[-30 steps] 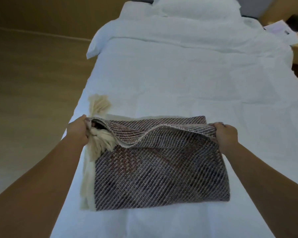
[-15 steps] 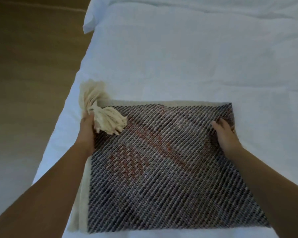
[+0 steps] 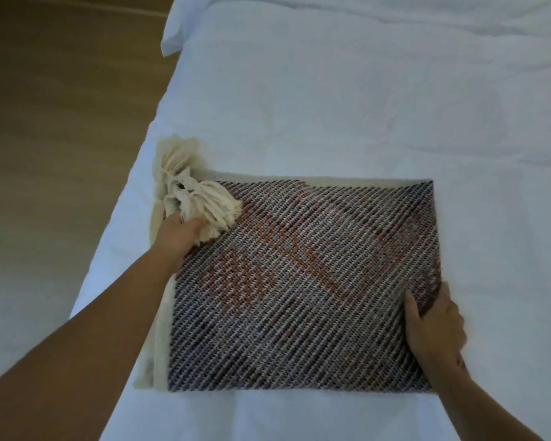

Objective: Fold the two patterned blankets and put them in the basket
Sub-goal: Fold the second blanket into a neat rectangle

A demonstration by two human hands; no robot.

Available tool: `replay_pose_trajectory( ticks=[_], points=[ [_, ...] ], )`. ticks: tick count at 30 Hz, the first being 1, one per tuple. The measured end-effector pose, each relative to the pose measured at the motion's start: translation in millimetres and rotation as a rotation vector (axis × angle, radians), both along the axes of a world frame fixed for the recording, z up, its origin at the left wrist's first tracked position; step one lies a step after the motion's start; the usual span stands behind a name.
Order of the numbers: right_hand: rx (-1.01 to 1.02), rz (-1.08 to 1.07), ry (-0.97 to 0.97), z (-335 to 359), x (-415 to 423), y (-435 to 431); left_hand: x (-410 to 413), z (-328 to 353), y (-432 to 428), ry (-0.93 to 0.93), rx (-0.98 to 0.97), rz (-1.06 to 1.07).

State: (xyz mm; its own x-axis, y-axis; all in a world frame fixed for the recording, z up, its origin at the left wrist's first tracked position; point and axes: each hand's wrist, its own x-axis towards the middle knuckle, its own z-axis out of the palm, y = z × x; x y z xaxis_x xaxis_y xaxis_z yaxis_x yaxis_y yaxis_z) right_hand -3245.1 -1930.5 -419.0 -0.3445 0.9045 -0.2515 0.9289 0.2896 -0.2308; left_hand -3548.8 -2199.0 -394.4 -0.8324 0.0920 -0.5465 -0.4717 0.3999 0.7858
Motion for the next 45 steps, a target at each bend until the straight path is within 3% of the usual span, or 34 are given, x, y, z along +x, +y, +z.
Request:
replay_pose_trajectory(
  ticks=[3, 6, 9, 14, 17, 21, 31, 37, 41, 45],
  points=[
    [-0.023, -0.009, -0.021, 3, 17, -2, -19, 20, 21, 0.04, 0.112, -0.013],
    [-0.11, -0.073, 0.019, 7, 25, -2, -13, 35, 32, 0.217, 0.246, 0.064],
    [-0.222, -0.145, 0.05, 12, 33, -1, 32, 27, 22, 0.358, -0.018, -0.115],
    [-0.337, -0.172, 0.068, 26, 45, -2, 139, -12, -22, 0.335, -0.585, -0.515],
    [-0.338, -0.158, 0.102, 36, 44, -3, 183, -17, -29, 0.326, -0.695, -0.665],
    [-0.277, -0.151, 0.207, 52, 37, -14, 207, 3, -6, 0.222, -0.502, -0.591],
    [-0.195, 0.159, 0.434, 94, -15, -93, 185, 85, 89, -0.126, 0.052, -0.458],
    [-0.132, 0.328, 0.412, 113, -45, -164, 131, 102, 91, -0.177, 0.232, -0.452],
    [-0.098, 0.399, 0.42, 121, -83, -230, 81, 99, 58, -0.182, 0.214, -0.453],
    [-0.219, 0.386, 0.404, 106, -134, -305, 32, 70, 3, 0.022, 0.056, -0.503]
  ],
)
